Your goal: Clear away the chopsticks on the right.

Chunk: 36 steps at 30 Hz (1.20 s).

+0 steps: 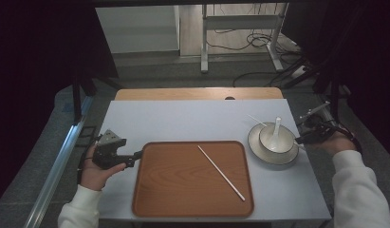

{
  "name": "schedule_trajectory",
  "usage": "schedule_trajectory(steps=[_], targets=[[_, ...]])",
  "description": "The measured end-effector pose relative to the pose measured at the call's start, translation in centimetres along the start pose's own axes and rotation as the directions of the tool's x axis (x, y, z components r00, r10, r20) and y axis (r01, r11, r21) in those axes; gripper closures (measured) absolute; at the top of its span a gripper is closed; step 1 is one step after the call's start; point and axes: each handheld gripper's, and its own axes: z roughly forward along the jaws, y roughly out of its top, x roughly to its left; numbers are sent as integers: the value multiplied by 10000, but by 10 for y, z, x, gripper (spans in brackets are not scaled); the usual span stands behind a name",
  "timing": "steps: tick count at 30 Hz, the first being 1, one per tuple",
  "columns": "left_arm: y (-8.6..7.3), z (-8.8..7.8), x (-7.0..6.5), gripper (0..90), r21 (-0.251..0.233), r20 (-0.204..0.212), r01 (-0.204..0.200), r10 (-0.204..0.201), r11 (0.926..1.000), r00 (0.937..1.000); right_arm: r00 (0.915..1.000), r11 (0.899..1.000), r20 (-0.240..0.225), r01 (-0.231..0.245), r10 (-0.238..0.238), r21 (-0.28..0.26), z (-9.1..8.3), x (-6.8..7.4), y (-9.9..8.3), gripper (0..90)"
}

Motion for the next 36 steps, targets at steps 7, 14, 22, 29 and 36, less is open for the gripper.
schedule_trajectory(steps=[7,14,22,29,36], targets=[[0,-1,1,197,-17,-33,33,-33,10000,10000,9999,9998,-148,86,-83,199,11,0,0,651],[-1,-2,1,197,-31,-47,46,-46,10000,10000,9995,9995,-279,127,-119,286,21,3,2,665],[0,-3,3,197,-56,-70,65,-65,10000,10000,9999,9997,-81,71,-69,234,22,2,1,752],[0,-4,3,197,-59,-95,51,-51,10000,9999,10000,9990,-42,16,-14,453,22,-1,-1,829],[0,-5,4,197,-120,-119,109,-110,9999,9999,9999,9986,-87,89,-85,521,21,-1,1,846]])
